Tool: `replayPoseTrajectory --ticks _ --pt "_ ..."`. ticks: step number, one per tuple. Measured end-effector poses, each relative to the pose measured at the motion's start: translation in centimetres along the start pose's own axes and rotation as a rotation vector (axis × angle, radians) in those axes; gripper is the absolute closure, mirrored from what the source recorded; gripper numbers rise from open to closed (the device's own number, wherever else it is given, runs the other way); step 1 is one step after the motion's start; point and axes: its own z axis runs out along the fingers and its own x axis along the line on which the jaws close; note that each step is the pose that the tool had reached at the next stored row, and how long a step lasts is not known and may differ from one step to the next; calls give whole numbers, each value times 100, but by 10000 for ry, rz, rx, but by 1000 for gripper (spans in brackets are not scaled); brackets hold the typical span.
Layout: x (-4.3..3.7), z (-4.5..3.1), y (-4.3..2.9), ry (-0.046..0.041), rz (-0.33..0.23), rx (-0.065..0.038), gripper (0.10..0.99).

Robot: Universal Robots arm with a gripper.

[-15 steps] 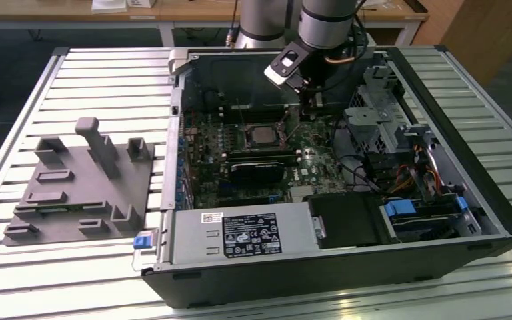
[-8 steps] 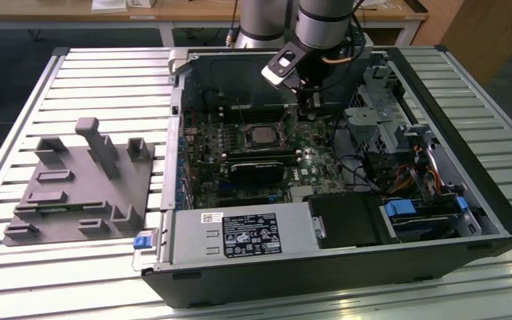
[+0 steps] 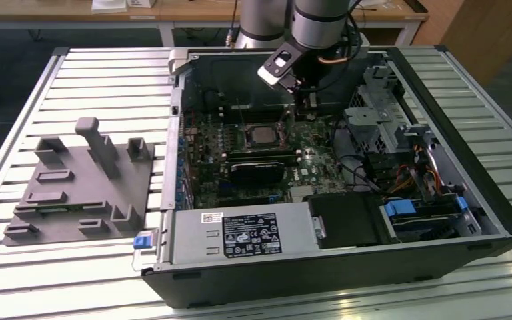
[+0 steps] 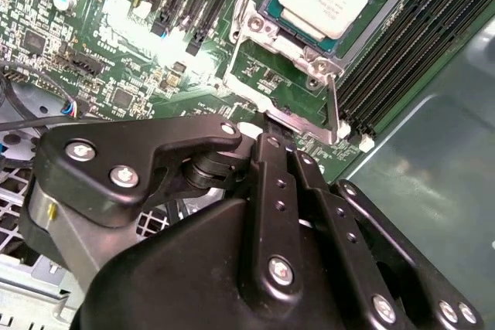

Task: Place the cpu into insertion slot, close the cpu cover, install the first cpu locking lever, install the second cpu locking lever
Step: 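Close the cpu cover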

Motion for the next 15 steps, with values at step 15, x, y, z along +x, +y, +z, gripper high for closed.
replayPoseTrajectory --ticks 15 --pt "1 -2 -127 0 0 0 980"
